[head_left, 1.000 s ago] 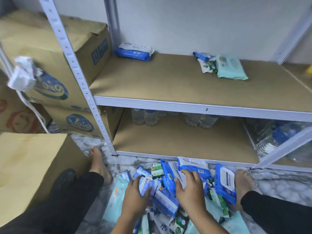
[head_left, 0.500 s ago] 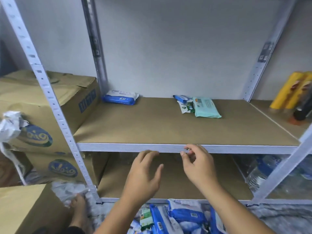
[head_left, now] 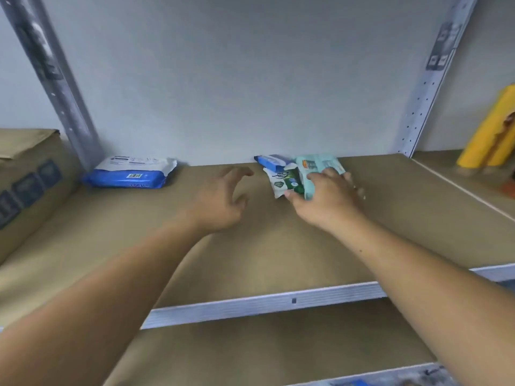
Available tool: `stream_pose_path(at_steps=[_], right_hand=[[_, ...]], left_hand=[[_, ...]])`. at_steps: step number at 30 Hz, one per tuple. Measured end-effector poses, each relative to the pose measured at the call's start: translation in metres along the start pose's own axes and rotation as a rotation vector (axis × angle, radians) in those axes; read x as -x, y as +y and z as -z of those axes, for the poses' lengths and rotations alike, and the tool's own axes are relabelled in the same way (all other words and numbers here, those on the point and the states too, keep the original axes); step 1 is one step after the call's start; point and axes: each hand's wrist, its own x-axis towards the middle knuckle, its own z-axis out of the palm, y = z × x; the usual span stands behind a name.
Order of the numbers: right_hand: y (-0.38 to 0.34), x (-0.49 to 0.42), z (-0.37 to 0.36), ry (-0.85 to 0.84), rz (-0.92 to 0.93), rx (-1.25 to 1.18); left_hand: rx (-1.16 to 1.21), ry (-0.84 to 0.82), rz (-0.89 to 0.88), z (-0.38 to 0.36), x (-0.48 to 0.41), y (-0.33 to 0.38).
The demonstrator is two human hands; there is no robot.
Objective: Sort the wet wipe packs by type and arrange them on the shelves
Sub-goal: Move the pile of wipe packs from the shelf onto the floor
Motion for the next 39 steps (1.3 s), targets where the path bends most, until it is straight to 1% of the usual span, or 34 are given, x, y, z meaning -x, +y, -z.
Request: stream_pose_path(at_steps=[1, 2, 4, 6, 9, 11, 13, 18, 20, 23, 26, 30, 34, 36, 38, 39], right_hand=[[-0.005, -0.015, -0.007, -0.007, -0.007, 0.022], [-0.009, -0.027, -0.013, -0.007, -0.012, 0.047], [-0.015, -0.045, -0.026, 0.024, -0.008, 0.096], [-0.020, -0.050, -0.035, 0.057, -0.006, 0.124], [-0.021, -0.054, -0.046, 0.109, 0.014, 0.174], [-0.022, -0.057, -0.048, 0.122, 0.007, 0.198], [-0.022, -0.057, -0.049, 0.130, -0.001, 0.188], [-0.025, -0.059, -0.055, 0.153, -0.012, 0.178], [-0.025, -0.061, -0.057, 0.144, -0.013, 0.212], [-0.023, -0.060, -0.060, 0.195, 0.014, 0.241], [-0.023, -0.056, -0.058, 0.240, 0.046, 0.210], [-0.022, -0.033, -0.046, 0.283, 0.099, 0.148], [-0.025, 0.026, -0.023, 0.346, 0.118, 0.102], [-0.026, 0.064, -0.008, 0.354, 0.111, 0.075], [-0.023, 0.105, 0.008, 0.330, 0.109, 0.042], [-0.020, 0.129, 0.016, 0.313, 0.110, 0.027]], left_hand=[[-0.064, -0.028, 0.003, -0.005, -0.023, -0.008], [-0.051, -0.045, 0.005, -0.011, -0.045, -0.017], [0.049, -0.059, -0.019, -0.025, -0.090, -0.033], [0.090, -0.091, -0.017, -0.038, -0.122, -0.044], [0.136, -0.246, -0.023, -0.049, -0.162, -0.045], [0.131, -0.348, -0.023, -0.054, -0.178, -0.044], [0.108, -0.391, -0.029, -0.056, -0.186, -0.047], [-0.023, -0.427, 0.019, -0.052, -0.183, -0.052], [-0.015, -0.378, 0.061, -0.053, -0.176, -0.056], [0.029, -0.267, 0.099, -0.050, -0.154, -0.063], [0.095, -0.146, 0.161, -0.041, -0.125, -0.066], [0.072, -0.054, 0.163, -0.010, -0.077, -0.062], [0.047, 0.010, 0.165, 0.031, -0.010, -0.036], [0.148, 0.028, 0.162, 0.048, 0.033, -0.011], [0.280, -0.001, 0.218, 0.063, 0.080, 0.017], [0.309, 0.004, 0.239, 0.067, 0.104, 0.029]])
